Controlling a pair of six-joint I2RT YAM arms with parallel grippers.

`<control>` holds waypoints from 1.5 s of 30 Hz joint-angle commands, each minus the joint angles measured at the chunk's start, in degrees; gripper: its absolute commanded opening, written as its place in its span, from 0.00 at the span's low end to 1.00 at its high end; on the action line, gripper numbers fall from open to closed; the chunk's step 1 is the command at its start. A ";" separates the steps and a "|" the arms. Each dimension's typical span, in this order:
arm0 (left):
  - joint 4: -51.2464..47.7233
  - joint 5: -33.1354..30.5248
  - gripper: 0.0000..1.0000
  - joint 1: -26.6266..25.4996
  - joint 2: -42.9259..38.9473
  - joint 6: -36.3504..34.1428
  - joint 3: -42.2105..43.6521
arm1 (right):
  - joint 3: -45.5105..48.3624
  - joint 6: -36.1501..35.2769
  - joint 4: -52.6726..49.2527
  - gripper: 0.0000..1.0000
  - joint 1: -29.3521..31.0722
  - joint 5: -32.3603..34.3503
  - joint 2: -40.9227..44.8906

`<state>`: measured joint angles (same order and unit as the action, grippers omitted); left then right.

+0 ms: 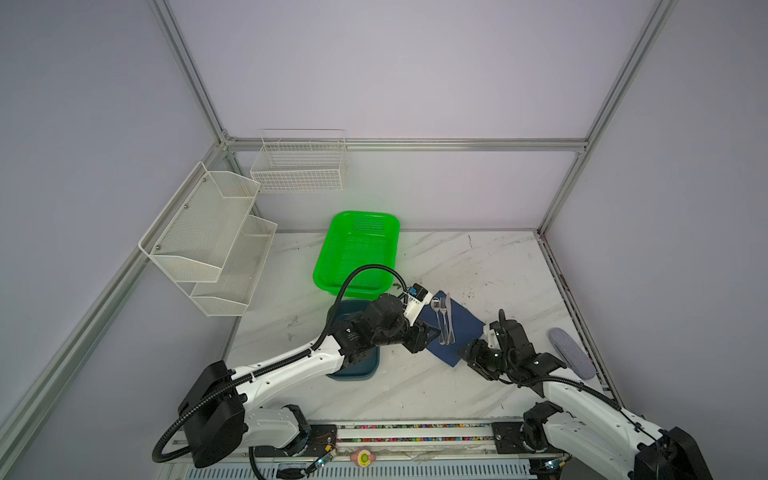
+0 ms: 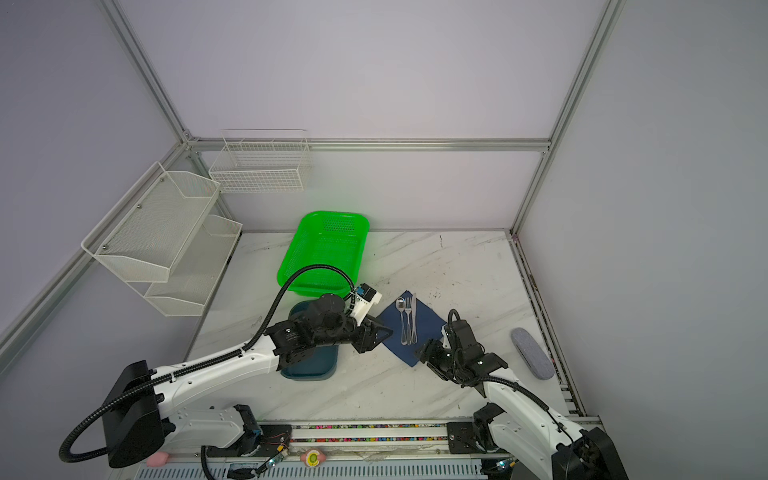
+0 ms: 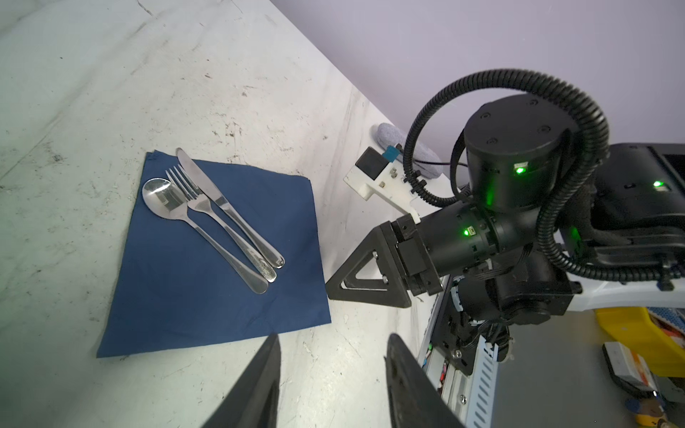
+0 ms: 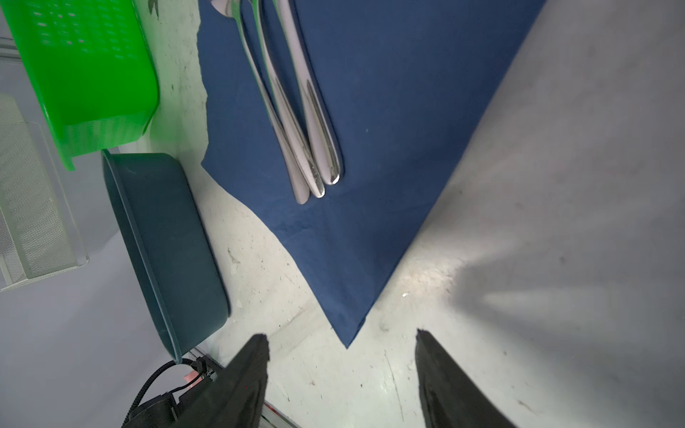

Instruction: Place the utensils on the paper napkin and roll it up

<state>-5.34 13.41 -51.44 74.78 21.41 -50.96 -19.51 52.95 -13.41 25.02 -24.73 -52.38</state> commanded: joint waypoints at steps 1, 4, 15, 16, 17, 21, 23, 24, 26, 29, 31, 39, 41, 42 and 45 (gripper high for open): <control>0.65 -2.60 0.45 -1.17 1.69 -8.04 2.57 | 0.95 1.50 3.59 0.65 -0.14 -0.80 -1.15; 0.60 -4.36 0.44 -2.73 3.43 -13.24 2.61 | 1.92 3.60 5.09 0.64 -0.14 -0.15 -2.58; 3.14 -8.85 0.50 -8.04 8.88 -31.06 4.90 | 2.68 8.93 15.53 0.56 -0.13 0.25 -5.91; 3.72 -9.35 0.51 -8.39 9.21 -32.41 5.22 | 2.25 8.84 15.62 0.56 -0.12 0.71 -6.46; 3.80 -9.97 0.52 -8.83 9.53 -33.75 5.52 | 1.84 8.75 15.62 0.56 -0.12 0.85 -7.02; 3.17 -14.67 0.56 -10.09 11.77 -36.79 5.87 | 2.04 10.86 20.17 0.56 -0.14 0.29 -8.29; 3.70 -16.04 0.56 -10.28 12.81 -36.67 5.90 | 2.33 11.86 22.00 0.56 -0.14 -0.16 -8.28; 4.06 -16.27 0.57 -10.46 13.36 -36.70 5.75 | 2.28 12.07 22.11 0.56 -0.14 0.15 -8.19; 4.82 -16.42 0.57 -10.69 14.43 -36.96 5.40 | 2.22 12.21 22.19 0.56 -0.13 0.57 -8.09; 6.49 -17.35 0.57 -11.22 15.99 -37.68 4.93 | 2.23 12.50 22.20 0.56 -0.14 0.96 -8.00; 8.03 -19.48 0.58 -11.23 17.15 -37.39 4.64 | 2.17 12.79 22.27 0.56 -0.14 0.89 -8.01; 12.39 -20.59 0.59 -11.20 21.21 -37.53 1.80 | 1.97 13.17 21.96 0.56 -0.14 1.61 -7.23; 12.83 -20.20 0.59 -11.28 22.20 -37.42 1.01 | 1.76 13.21 21.78 0.56 -0.14 1.45 -7.24; 13.45 -20.13 0.59 -11.23 22.61 -37.41 0.70 | 1.71 13.27 21.74 0.56 -0.12 1.48 -7.25; 15.08 -21.76 0.56 -11.23 23.94 -36.30 -0.37 | 1.54 13.24 21.43 0.56 -0.14 1.59 -7.16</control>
<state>5.34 -6.72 -62.43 98.08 -14.61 -47.29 -16.64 64.47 7.14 25.02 -24.23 -60.36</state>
